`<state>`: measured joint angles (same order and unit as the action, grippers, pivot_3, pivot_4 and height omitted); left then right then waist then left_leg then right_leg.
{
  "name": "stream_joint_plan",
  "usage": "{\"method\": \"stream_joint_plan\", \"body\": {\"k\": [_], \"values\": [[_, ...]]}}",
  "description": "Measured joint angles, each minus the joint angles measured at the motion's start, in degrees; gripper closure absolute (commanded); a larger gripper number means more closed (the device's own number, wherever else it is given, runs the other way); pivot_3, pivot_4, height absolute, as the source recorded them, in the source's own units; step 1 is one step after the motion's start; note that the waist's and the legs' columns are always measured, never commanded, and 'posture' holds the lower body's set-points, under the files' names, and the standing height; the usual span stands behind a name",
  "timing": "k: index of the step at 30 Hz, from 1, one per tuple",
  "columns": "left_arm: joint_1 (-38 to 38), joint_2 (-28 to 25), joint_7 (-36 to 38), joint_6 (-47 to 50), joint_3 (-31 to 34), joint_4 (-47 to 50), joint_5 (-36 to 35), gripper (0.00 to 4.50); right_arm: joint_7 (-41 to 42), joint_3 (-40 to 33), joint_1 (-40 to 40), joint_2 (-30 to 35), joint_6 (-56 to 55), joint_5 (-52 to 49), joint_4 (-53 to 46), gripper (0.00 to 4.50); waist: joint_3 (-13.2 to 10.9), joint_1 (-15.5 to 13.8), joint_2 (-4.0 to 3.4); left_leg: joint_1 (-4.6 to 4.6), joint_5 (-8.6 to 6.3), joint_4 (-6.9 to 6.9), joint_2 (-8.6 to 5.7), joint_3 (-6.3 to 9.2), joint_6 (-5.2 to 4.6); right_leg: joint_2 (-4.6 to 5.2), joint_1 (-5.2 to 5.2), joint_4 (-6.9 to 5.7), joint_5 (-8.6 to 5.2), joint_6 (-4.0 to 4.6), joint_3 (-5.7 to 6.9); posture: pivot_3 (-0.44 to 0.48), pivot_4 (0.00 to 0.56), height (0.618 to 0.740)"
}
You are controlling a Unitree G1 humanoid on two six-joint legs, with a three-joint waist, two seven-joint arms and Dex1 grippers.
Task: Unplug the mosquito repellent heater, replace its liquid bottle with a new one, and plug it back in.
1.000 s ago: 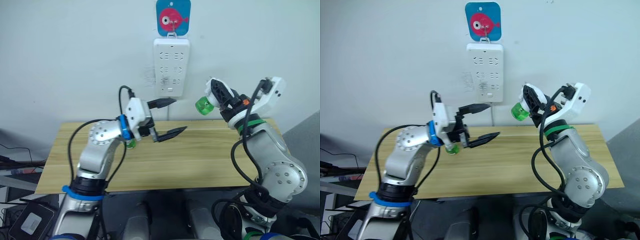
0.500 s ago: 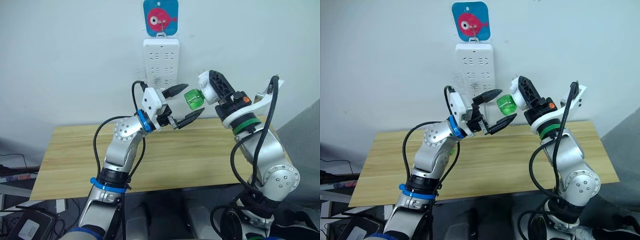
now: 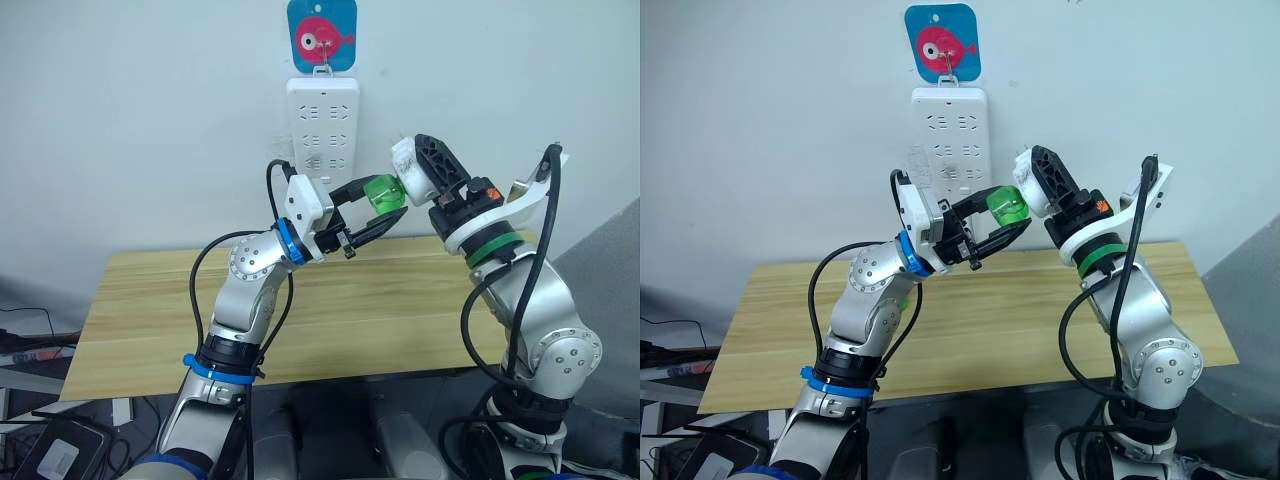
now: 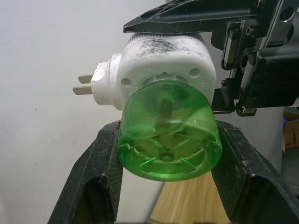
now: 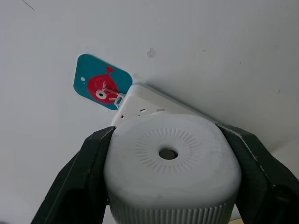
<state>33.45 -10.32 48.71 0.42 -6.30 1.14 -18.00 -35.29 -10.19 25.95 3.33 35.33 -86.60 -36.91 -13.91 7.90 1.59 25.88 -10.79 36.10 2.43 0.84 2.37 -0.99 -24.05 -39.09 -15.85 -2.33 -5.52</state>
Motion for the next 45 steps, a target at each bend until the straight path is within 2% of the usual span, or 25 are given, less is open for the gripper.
{"method": "stream_joint_plan", "body": {"k": [2, 5, 7, 8, 11, 15, 17, 21, 29, 39, 42, 44, 45], "values": [[0.01, -0.53, 0.69, -0.52, 0.06, -0.16, -0.03, 2.23, 0.02, 0.6, -0.22, 1.53, -0.36, -1.17, -0.02, 1.53, 0.01, 0.01, -0.02, -0.01, 0.0, 0.0, 0.01, 0.0, 0.0, -0.01, 0.0, -0.01, 0.0, 0.0, 0.0, -0.141, 0.195, 0.74], [-0.06, -1.76, 2.25, -1.23, -0.08, -0.27, -0.05, 2.23, 0.82, 0.92, -1.52, 4.07, -1.18, -4.05, -0.13, 0.49, 0.04, 0.01, -0.06, 0.0, 0.0, 0.0, 0.01, 0.0, 0.0, -0.01, 0.0, -0.01, 0.0, 0.0, 0.0, -0.137, 0.196, 0.74], [-1.32, -4.55, 5.28, -3.06, 0.0, -0.22, -0.09, 2.23, 3.01, 1.14, -3.47, 9.42, -0.52, -8.01, -0.27, 0.0, 0.05, 0.01, -0.08, -0.01, 0.0, 0.0, 0.02, -0.04, 0.0, 0.01, 0.0, 0.01, 0.0, 0.01, -0.04, -0.133, 0.2, 0.74], [-1.99, -5.12, 6.08, -3.53, 0.02, -0.22, -0.09, 2.23, 3.38, 0.8, -3.76, 10.43, -0.28, -8.9, -0.26, 0.0, 0.06, 0.02, -0.09, -0.01, 0.0, 0.0, 0.05, -0.04, 0.0, 0.01, 0.0, 0.0, 0.0, 0.01, -0.04, -0.13, 0.202, 0.74], [-4.11, -8.04, 10.85, -6.83, -0.16, -0.65, -0.1, 2.23, 7.22, 0.1, -6.17, 19.71, 2.32, -17.23, 0.8, 0.0, 0.06, -0.1, -0.09, 0.0, 0.0, 0.01, 0.09, -0.02, -0.01, 0.02, 0.02, 0.01, 0.0, 0.01, -0.01, -0.113, 0.209, 0.74], [-4.52, -13.25, 19.01, -13.05, -0.03, -2.59, -0.84, 2.23, 19.77, 0.12, -10.46, 33.92, 11.76, -24.19, 5.06, 0.0, 0.05, -0.57, -0.1, -0.05, 0.0, 0.04, 0.04, -0.07, -0.02, 0.03, 0.05, 0.02, -0.01, 0.0, -0.06, -0.096, 0.217, 0.74], [-4.67, -14.41, 23.01, -16.28, -0.16, -3.38, -1.82, 2.23, 25.91, 0.43, -11.22, 38.08, 15.54, -24.92, 6.69, 0.0, 0.05, -0.67, -0.1, -0.08, 0.01, 0.05, 0.05, -0.09, -0.03, -0.01, 0.06, 0.02, -0.01, -0.01, -0.06, -0.092, 0.219, 0.74], [-5.7, -15.77, 27.53, -20.17, -0.19, -4.0, -2.45, 2.23, 32.38, 1.8, -11.23, 42.32, 18.82, -24.98, 9.01, 0.0, 0.05, -1.33, -0.1, -0.11, 0.03, 0.06, 0.1, -0.07, -0.07, -0.08, 0.06, 0.01, -0.04, -0.05, -0.05, -0.072, 0.223, 0.74], [-9.24, -16.39, 28.13, -20.86, -0.64, -1.49, -3.43, 2.23, 39.11, 6.87, -10.93, 43.08, 20.65, -24.98, 10.08, 0.0, 0.05, -3.09, -0.09, -0.07, 0.04, 0.08, 0.12, -0.04, -0.08, -0.06, 0.07, 0.03, -0.04, -0.06, -0.02, -0.057, 0.229, 0.74], [-10.46, -16.37, 26.91, -19.63, -1.91, 2.34, -3.97, 2.23, 40.2, 11.28, -9.35, 41.26, 20.18, -24.95, 10.01, 0.0, 0.04, -3.32, -0.09, -0.08, 0.04, 0.22, 0.12, 0.0, -0.08, -0.06, 0.13, 0.01, -0.05, -0.12, 0.01, -0.046, 0.227, 0.74], [-10.45, -16.38, 26.91, -19.62, -1.96, 2.84, -4.21, 2.23, 40.41, 11.55, -9.18, 41.19, 20.18, -24.95, 10.22, 0.59, 0.05, -3.36, -0.09, -0.08, 0.04, 0.22, 0.12, 0.01, -0.08, -0.06, 0.14, 0.01, -0.05, -0.12, 0.02, -0.045, 0.227, 0.74], [-10.45, -16.43, 26.89, -19.67, -1.93, 3.01, -4.53, 2.23, 40.44, 11.58, -9.16, 41.26, 20.25, -24.87, 10.81, 1.3, 0.04, -3.37, -0.09, -0.08, 0.04, 0.22, 0.12, 0.0, -0.08, -0.06, 0.15, 0.01, -0.05, -0.11, 0.01, -0.045, 0.226, 0.74], [-10.45, -16.51, 26.89, -19.67, -1.93, 3.03, -4.52, 2.23, 40.44, 11.62, -9.16, 41.34, 20.32, -24.83, 10.95, 1.39, 0.05, -3.37, -0.09, -0.08, 0.04, 0.22, 0.12, 0.0, -0.08, -0.06, 0.15, 0.01, -0.05, -0.11, 0.01, -0.045, 0.226, 0.74]]}}
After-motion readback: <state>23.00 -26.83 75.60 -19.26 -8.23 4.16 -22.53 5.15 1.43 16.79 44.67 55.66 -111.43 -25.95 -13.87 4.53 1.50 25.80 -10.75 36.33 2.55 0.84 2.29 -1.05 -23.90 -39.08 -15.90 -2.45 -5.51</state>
